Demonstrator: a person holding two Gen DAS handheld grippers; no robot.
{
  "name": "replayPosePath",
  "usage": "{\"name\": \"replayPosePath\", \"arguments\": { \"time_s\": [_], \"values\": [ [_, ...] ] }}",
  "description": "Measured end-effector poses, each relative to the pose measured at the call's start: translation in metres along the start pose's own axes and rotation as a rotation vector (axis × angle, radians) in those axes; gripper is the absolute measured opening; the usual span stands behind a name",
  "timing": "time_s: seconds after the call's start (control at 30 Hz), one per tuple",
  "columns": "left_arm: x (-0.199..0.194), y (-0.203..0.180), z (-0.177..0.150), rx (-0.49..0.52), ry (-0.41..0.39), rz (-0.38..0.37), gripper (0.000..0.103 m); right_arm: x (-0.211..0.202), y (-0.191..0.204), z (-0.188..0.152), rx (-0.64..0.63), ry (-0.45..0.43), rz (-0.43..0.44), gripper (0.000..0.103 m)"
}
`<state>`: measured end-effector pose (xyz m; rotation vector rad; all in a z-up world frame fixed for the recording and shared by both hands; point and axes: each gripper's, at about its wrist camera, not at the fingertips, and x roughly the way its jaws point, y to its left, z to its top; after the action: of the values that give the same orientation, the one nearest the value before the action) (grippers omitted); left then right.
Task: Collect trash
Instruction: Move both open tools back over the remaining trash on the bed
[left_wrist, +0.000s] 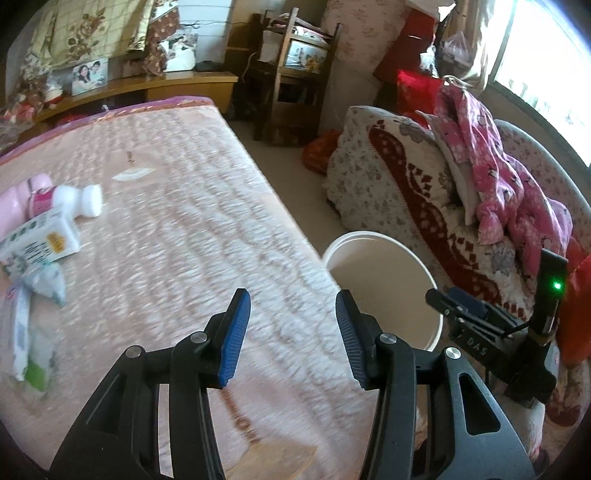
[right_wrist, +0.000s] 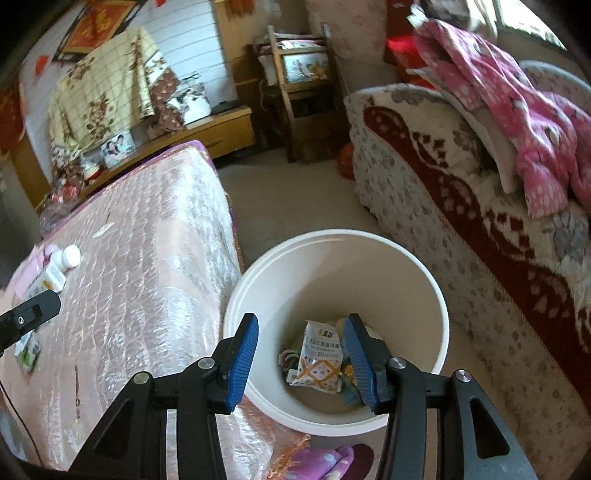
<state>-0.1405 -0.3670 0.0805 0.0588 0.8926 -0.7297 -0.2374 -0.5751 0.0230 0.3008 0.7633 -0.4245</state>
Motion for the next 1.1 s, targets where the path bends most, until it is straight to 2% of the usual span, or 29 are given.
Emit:
{"name": "replayPosePath", "arguments": {
  "time_s": [0.1, 0.2, 0.4, 0.53, 0.63, 0.87, 1.1],
  "values": [
    [-0.011, 0.013, -0.003, -0.014, -0.008, 0.017, 0.054, -0.007, 0.018, 0.000, -0.049, -0.029, 0.012, 0.052],
    [-0.027, 0.031, -0.007, -0.032, -0.031, 0.039, 0.055, -0.015, 0.039, 0.000, -0.089, -0.037, 0.042, 0.061],
    [-0.055, 0.060, -0.014, -0.063, -0.056, 0.064, 0.055, -0.027, 0.088, -0.001, -0.185, -0.029, 0.110, 0.062],
    [-0.075, 0.084, -0.021, -0.087, -0.063, 0.077, 0.055, -0.040, 0.118, 0.001, -0.224, -0.046, 0.154, 0.072],
    [-0.092, 0.109, -0.029, -0.106, -0.066, 0.097, 0.055, -0.046, 0.141, 0.002, -0.245, -0.036, 0.215, 0.072],
    [-0.119, 0.164, -0.045, -0.179, -0.053, 0.136, 0.055, -0.040, 0.193, -0.006, -0.304, 0.000, 0.284, 0.072],
    [-0.113, 0.210, -0.046, -0.300, -0.019, 0.126, 0.055, -0.023, 0.237, -0.015, -0.327, 0.054, 0.336, 0.072]
  ]
}}
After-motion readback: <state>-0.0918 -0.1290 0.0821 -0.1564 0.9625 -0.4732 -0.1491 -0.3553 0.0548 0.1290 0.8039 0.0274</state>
